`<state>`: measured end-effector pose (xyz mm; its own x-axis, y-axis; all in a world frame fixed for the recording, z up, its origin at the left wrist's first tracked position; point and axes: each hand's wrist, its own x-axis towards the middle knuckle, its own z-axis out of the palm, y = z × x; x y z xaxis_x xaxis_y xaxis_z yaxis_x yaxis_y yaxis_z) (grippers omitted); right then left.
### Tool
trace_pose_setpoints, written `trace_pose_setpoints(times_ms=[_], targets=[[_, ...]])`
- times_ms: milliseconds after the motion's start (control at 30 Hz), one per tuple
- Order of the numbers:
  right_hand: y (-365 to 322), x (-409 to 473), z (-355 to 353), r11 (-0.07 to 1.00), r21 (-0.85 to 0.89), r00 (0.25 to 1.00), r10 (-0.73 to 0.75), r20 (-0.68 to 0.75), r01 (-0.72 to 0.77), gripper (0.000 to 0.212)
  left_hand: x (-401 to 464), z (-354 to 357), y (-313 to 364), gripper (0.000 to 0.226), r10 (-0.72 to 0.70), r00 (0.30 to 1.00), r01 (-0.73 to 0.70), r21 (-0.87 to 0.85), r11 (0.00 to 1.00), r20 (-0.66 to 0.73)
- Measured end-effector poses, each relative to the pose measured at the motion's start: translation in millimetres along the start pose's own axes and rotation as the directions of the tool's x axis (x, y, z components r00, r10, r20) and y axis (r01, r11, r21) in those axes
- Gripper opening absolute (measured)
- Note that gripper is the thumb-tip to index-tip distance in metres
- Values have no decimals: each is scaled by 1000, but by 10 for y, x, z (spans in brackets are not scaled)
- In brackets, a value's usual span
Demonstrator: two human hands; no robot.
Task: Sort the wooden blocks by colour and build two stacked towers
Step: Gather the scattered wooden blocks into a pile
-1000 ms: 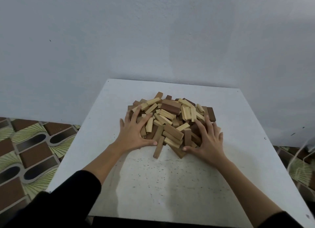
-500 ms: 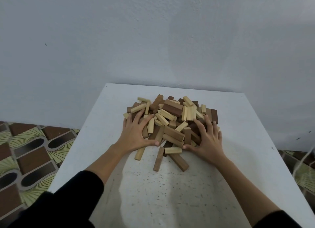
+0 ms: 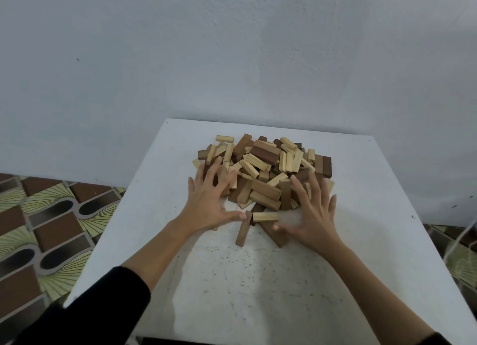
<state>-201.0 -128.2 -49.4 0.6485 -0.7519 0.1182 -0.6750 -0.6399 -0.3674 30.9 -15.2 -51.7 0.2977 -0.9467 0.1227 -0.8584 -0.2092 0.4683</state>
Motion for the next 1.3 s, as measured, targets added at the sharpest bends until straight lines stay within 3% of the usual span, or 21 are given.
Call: trace_pose_setpoints(times_ms=[200,367,467,900,1033,1167,1233,1300], targets=[[-194,-274,186,987,-105,993,-120,17,121,104,-401,127,179,104,27,998,-26,-14,1000,60],[-242,-289,289,973,-196,992,-116,45,122,81,-489,200,259,98,39,993,-53,131,990,108],[-253,-223,278,968,-223,993,-111,38,117,72,-411,222,197,86,27,997,-37,129,991,78],[-155,102,293,934,-328,990,-140,30,142,69,32,283,-13,74,152,988,-156,307,939,37],[-155,69,168,954,-238,981,-192,-12,183,63,30,265,-25,85,167,986,-161,227,960,-4],[33,75,-31,998,-3,963,-56,-263,58,45,-47,146,-23,107,198,980,-196,125,972,-5],[210,76,-80,994,97,940,74,-332,-44,35,-90,72,-41,96,186,982,-185,26,982,-35],[367,79,-77,985,110,945,157,-288,-130,35,-56,-13,-92,73,115,985,-132,-134,982,-125]])
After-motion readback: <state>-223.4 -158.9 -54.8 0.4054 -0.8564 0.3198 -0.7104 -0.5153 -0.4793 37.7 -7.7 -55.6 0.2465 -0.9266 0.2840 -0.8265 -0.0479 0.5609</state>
